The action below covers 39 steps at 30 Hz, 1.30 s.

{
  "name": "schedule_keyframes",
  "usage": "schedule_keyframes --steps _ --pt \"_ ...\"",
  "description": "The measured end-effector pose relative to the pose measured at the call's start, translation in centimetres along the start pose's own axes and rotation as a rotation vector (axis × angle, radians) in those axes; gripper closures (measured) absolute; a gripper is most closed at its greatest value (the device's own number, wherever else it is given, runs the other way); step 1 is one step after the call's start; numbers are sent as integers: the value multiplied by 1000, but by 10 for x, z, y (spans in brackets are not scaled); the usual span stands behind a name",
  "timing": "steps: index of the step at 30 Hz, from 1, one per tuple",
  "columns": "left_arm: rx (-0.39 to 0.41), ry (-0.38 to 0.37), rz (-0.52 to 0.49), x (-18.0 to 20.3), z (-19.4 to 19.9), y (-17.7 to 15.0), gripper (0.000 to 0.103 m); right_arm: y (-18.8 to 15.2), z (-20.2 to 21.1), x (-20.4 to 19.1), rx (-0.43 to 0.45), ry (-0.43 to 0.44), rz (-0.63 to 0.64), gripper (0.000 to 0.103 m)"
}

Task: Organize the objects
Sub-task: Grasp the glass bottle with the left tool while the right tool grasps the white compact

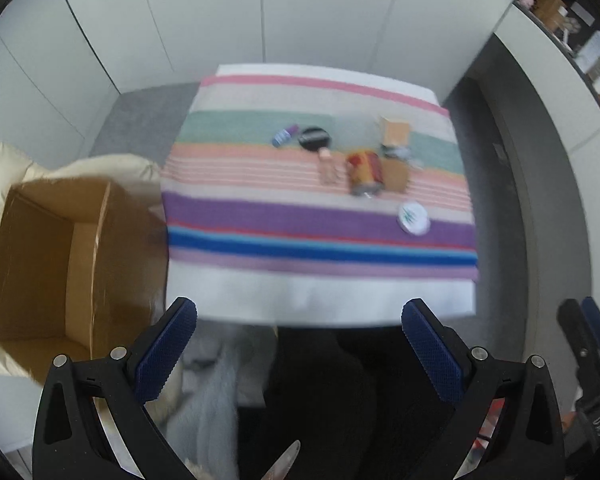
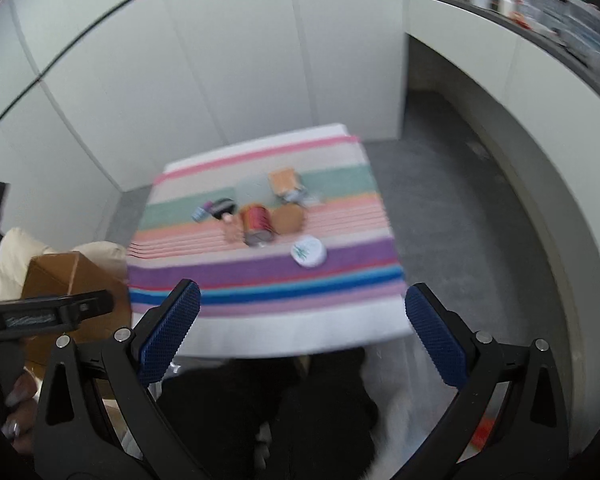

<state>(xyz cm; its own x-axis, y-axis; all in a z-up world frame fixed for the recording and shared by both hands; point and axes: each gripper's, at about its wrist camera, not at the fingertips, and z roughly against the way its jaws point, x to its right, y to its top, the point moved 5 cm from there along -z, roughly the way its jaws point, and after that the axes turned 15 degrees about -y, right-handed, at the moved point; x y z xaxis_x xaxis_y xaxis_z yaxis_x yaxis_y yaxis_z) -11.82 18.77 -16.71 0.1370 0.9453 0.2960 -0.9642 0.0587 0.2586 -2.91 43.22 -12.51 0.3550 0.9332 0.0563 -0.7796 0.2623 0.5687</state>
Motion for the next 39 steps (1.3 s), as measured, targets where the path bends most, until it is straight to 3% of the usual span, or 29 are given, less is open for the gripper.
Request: schedule_keyframes --steps 2,7,10,17,22,25,31,35,39 --pt "18 10 4 -13 -18 10 0 6 -22 -9 -9 -22 34 0" --pt "-12 -44 75 -44 -73 32 1 13 -94 -25 -62 -115 78 0" --pt "-54 -28 70 -53 -110 47 1 11 -139 -37 -85 -96 101 0" --pt "-79 -80 32 -51 -181 71 3 -7 -222 -47 -137 -87 115 0" --pt "-104 -120 51 -53 -231 92 14 -17 -265 -50 -164 -80 116 0" --pt "-117 -97 45 -54 -259 105 25 -21 -287 -55 -173 -80 129 1" --pt "-84 -62 -2 -47 -285 126 24 -25 -309 -68 -184 -64 163 3" --pt "-75 -26 -37 -39 -296 135 23 -31 -322 -74 -228 -70 187 17" --pt "-71 -39 -61 -28 -299 142 27 -30 -322 -77 -205 -100 211 34"
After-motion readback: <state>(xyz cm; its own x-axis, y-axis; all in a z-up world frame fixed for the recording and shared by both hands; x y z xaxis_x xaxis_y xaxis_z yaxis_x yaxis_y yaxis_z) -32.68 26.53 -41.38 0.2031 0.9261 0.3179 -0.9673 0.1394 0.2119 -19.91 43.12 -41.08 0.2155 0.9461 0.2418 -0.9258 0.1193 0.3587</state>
